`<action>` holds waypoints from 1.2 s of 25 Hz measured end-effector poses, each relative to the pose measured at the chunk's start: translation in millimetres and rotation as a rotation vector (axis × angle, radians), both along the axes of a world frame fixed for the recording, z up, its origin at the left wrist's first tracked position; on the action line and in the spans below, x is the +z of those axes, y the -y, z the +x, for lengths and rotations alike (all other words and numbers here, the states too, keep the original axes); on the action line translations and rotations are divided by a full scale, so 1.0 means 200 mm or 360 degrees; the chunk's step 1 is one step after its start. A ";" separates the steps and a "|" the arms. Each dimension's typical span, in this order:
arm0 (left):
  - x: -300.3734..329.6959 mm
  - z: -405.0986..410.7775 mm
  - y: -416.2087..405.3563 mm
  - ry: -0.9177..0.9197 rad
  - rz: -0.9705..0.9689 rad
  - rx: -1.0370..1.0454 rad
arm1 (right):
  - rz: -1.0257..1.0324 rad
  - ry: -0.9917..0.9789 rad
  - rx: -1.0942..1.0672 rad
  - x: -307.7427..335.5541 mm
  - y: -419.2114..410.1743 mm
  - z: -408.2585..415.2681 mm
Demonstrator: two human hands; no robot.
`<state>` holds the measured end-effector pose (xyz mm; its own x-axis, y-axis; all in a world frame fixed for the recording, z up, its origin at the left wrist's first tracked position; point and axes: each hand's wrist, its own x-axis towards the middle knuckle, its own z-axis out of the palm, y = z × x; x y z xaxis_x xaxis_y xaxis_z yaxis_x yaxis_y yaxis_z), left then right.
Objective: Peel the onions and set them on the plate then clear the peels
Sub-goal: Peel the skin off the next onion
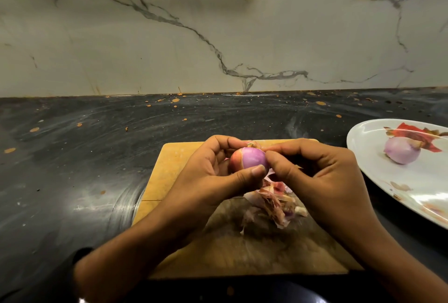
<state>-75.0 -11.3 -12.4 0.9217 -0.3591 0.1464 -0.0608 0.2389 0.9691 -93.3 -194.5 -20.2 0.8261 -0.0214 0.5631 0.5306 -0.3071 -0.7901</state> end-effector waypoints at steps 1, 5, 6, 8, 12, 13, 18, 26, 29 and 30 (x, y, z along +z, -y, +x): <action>0.00 0.00 0.00 -0.0004 -0.0006 -0.0002 | 0.0004 -0.0020 0.0025 0.00 0.00 0.00; 0.00 0.00 0.00 0.0010 0.0026 0.0017 | 0.0040 -0.0085 0.0057 0.01 0.00 0.01; 0.00 0.00 0.00 0.0023 0.0031 0.0026 | 0.0046 -0.0124 0.0070 0.01 0.01 0.01; 0.00 0.00 0.00 0.0057 0.0054 0.0035 | 0.0043 -0.0188 0.0085 0.00 0.00 0.01; -0.01 0.00 0.00 0.0125 0.0130 0.0038 | -0.0083 -0.0075 -0.0029 0.01 0.00 0.00; -0.02 0.00 0.00 0.0135 0.0138 0.0033 | -0.0112 -0.0052 -0.0065 0.01 0.00 0.00; -0.01 0.00 0.00 0.0127 0.0060 -0.0002 | -0.0078 -0.0066 -0.0128 0.00 0.00 0.00; 0.00 0.01 -0.01 -0.0014 -0.0076 -0.0157 | 0.0228 -0.0371 -0.0071 0.02 -0.01 0.00; 0.01 0.00 0.00 -0.0018 -0.0068 -0.0167 | 0.0181 -0.0283 -0.0061 0.03 -0.03 -0.01; 0.01 0.00 0.00 0.0001 -0.0053 -0.0149 | 0.0164 -0.0260 -0.0056 0.03 -0.03 -0.01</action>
<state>-75.2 -11.2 -10.9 0.8843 -0.4384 0.1605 -0.0377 0.2756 0.9605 -95.9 -188.6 -14.2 0.9041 -0.1023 0.4149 0.3831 -0.2359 -0.8931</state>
